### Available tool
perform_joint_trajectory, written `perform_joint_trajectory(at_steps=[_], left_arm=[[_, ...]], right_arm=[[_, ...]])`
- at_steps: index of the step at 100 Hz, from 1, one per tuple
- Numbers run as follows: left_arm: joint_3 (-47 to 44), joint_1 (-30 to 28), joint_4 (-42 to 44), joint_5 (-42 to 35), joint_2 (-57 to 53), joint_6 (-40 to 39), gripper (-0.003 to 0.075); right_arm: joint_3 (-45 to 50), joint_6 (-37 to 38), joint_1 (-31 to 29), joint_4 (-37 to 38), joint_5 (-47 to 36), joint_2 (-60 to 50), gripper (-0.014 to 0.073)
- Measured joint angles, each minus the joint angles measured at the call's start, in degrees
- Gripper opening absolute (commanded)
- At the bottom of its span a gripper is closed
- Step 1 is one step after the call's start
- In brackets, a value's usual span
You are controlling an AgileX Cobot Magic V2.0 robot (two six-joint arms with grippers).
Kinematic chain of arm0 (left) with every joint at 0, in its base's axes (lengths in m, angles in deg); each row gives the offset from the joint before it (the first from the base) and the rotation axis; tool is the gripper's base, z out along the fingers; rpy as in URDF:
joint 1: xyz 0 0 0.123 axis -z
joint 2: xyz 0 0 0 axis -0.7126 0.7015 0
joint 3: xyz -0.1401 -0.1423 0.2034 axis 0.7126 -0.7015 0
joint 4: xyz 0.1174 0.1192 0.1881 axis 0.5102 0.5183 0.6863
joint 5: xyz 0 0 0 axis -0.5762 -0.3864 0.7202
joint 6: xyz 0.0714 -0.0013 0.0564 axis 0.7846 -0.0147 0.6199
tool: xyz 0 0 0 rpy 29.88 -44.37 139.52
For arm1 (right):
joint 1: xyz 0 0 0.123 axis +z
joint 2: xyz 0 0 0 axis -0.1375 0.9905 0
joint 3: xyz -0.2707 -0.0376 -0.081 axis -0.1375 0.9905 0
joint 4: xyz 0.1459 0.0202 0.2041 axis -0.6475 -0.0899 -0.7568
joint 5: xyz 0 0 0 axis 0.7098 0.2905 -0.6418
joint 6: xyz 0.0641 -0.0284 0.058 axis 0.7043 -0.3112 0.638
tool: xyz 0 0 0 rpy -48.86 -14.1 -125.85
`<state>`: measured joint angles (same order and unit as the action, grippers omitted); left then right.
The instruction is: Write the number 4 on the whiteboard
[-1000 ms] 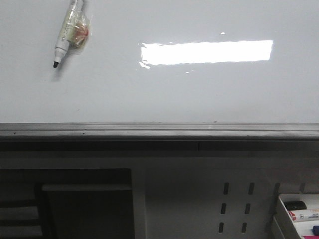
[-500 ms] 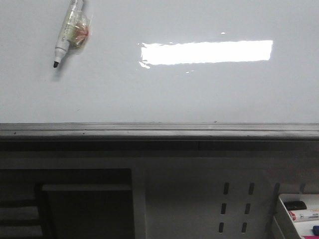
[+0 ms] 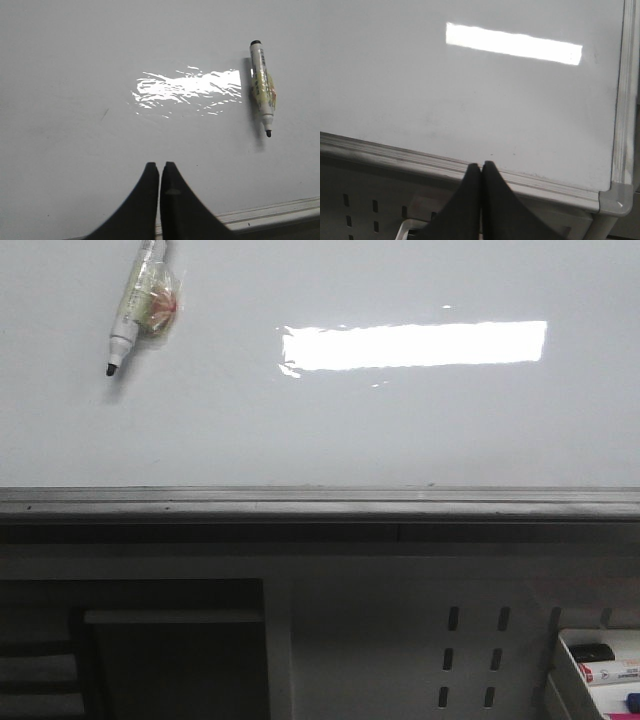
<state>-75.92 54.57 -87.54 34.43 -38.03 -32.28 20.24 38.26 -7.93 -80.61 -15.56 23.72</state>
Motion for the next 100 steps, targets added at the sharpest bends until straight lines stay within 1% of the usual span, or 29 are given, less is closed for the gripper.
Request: perform_joint_trajectory(at_steps=[20, 31, 39, 45, 54, 64, 72, 79, 84, 91, 100], left_arm=[[0.0, 0.0, 0.0, 0.0, 0.0, 0.0, -0.002], [0.0, 0.0, -1.6, 0.0, 0.0, 0.0, -0.002], [0.0, 0.0, -5.9, 0.0, 0.0, 0.0, -0.002], [0.0, 0.0, -11.2, 0.0, 0.0, 0.0, -0.002], [0.0, 0.0, -19.9, -1.0, 0.0, 0.0, -0.002], [0.0, 0.0, -28.1, -2.5, 0.0, -0.1, -0.002], [0.1, 0.0, -31.5, -2.5, 0.0, -0.3, -0.002], [0.9, 0.0, -32.0, -0.8, 0.0, -0.3, -0.002], [2.7, 0.0, -31.4, 1.9, 0.0, -0.3, -0.002], [6.9, 0.0, -28.8, 5.6, 0.8, -0.3, -0.002], [13.9, 0.0, -24.2, 10.5, 5.0, -0.3, -0.002]], right_arm=[[0.0, 0.0, 0.0, -0.8, -0.1, 0.0, -0.0064], [0.0, 0.0, 0.0, -3.7, -0.6, 0.0, -0.0064], [0.0, 0.0, 0.0, -8.2, -1.4, 0.0, -0.0064], [0.0, 0.0, 0.0, -11.8, -2.3, 0.0, -0.0064], [0.0, 0.0, 0.0, -19.7, -3.0, 0.0, -0.0064], [0.0, 0.0, 0.0, -30.7, -3.5, 0.0, -0.0064], [0.0, 0.1, 0.0, -34.7, -3.4, 0.0, -0.0064], [-0.5, 0.1, 0.0, -35.5, -1.3, 0.0, -0.0062], [-1.7, 0.1, 0.0, -35.3, 1.0, 0.0, -0.0058], [-5.0, -0.2, 0.0, -34.2, 3.9, 1.2, -0.0056], [-10.4, -1.2, 0.0, -32.2, 7.6, 6.1, -0.0056]])
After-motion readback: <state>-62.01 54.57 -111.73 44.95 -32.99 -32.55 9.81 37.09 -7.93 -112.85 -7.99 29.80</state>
